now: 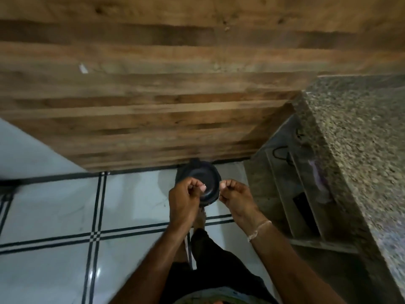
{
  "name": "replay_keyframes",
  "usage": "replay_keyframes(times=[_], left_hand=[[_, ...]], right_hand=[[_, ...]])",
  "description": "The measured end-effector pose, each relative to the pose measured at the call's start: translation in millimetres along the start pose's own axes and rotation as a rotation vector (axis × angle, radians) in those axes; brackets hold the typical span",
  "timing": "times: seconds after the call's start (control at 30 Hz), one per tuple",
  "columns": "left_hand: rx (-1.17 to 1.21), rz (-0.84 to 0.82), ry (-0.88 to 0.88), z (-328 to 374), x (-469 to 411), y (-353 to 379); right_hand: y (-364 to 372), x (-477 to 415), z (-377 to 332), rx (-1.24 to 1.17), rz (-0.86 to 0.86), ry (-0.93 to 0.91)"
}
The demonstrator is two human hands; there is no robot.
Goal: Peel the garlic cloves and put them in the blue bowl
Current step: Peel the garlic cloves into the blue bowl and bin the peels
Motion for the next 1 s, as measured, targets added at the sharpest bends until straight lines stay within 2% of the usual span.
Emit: replay_keyframes(times=[0.17, 0.33, 0.6, 0.73, 0.87, 1.0], left_hand=[[-0.012, 0.004, -0.116, -34, -33, -1], [-0.043, -0.027, -0.229, -91, -77, 43], [-0.003, -0.166, -0.648, -236, -179, 192], [-0.041, -0.186, -0.74, -293, -222, 259], [0.056, -0.144, -0.855, -335, -240, 300], [0.045, -0.154, -0.849, -349, -249, 315]], right_hand=[[15, -44, 14, 0.062, 0.017, 0.061], [-4, -117, 67, 0.002, 0.066, 0.14], [-38, -289, 219, -0.146, 0.223, 0.356], [-45, -364, 285, -0.207, 0.315, 0.465], [-60, -408, 328, -0.136, 0.345, 0.478], [-68, -423, 339, -0.056, 0.349, 0.415]])
Point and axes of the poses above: each hand's wrist, its own x-axis away from the middle knuckle, its own y-axis out of the palm, z = x × y, the point moved 7 cm from there along -x, towards the middle knuckle, and after that the axes turned 13 degrees about -x, right-handed, at the moved point
